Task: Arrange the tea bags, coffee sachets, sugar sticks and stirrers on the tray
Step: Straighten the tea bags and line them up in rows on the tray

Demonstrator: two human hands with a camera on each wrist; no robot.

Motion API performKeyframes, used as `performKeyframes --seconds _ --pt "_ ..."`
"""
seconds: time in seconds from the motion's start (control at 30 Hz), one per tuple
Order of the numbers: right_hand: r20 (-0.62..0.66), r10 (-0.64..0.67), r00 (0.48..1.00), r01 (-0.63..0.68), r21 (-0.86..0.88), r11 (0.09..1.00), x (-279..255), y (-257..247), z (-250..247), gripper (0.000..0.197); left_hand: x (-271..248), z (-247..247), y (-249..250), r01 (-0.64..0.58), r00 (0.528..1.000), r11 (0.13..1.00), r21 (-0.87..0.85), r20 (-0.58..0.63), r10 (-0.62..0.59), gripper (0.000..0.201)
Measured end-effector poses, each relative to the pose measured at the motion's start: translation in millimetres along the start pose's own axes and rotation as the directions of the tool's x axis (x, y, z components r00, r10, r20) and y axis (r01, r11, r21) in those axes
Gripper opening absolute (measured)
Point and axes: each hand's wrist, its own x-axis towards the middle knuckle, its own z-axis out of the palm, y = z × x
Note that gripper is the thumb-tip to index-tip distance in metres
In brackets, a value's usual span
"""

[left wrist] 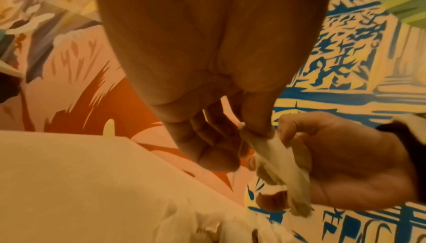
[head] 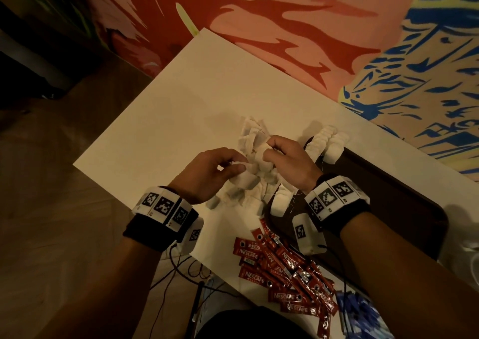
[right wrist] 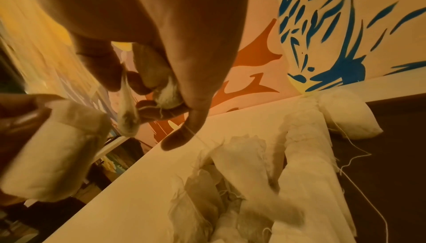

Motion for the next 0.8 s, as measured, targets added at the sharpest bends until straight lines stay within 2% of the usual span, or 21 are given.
performKeyframes --seconds 0.07,0.17,0.23,0.3,0.37,0.4,0.47,0.53,0.67,0.73,0.8 --pt "0.05 0.027 0.998 -0.029 0.038 0.999 -2.7 -7.4 0.6 0.015 2.8 -5.8 11.2 -0.024 0.998 0.999 -0.028 0.064 0.026 0.011" --pt "0.106 0.089 0.99 -0.105 0.155 0.982 -1.4 -15.4 2.8 0.018 10.5 -12.4 23.9 -0.07 0.985 0.998 -0.001 0.157 0.069 0.014" --pt "0.153 0.134 0.979 -0.17 0.256 0.952 0.1 -18.1 5.5 0.025 16.9 -13.5 28.0 -0.112 0.98 0.993 0.044 0.173 0.103 0.016" --pt "0.192 0.18 0.965 -0.245 0.399 0.884 0.7 -19.3 6.5 0.039 24.4 -12.4 27.9 -0.128 0.987 0.99 0.055 0.099 0.122 0.012" --pt "0.237 0.227 0.944 -0.32 0.504 0.802 -0.1 -19.9 6.1 0.045 30.7 -10.6 27.1 -0.127 0.992 0.992 0.025 -0.012 0.127 0.007" --pt "0.261 0.225 0.939 -0.333 0.514 0.79 -0.7 -19.6 5.4 0.044 33.1 -9.4 26.9 -0.126 0.991 0.992 0.007 -0.05 0.126 0.007" --pt "0.297 0.194 0.935 -0.32 0.469 0.823 0.0 -16.0 3.9 0.047 36.6 -5.9 26.9 -0.115 0.99 0.993 -0.028 -0.09 0.112 0.008" --pt "0.284 0.172 0.943 -0.282 0.414 0.865 1.9 -13.9 4.2 0.042 38.9 -1.7 26.4 -0.107 0.989 0.993 -0.047 -0.11 0.101 0.008" --pt "0.136 0.185 0.973 -0.216 0.264 0.94 5.8 -8.7 2.0 0.025 43.0 6.0 23.5 -0.094 0.984 0.991 -0.1 -0.161 0.077 0.01" --pt "0.094 0.173 0.98 -0.193 0.293 0.937 5.9 -8.4 -1.8 0.015 44.5 9.7 17.8 -0.076 0.977 0.99 -0.122 -0.207 0.05 0.014" --pt "0.052 0.168 0.984 -0.176 0.317 0.932 4.2 -10.4 -8.7 0.012 45.2 14.9 8.6 -0.042 0.977 0.998 -0.05 -0.209 0.031 0.013"
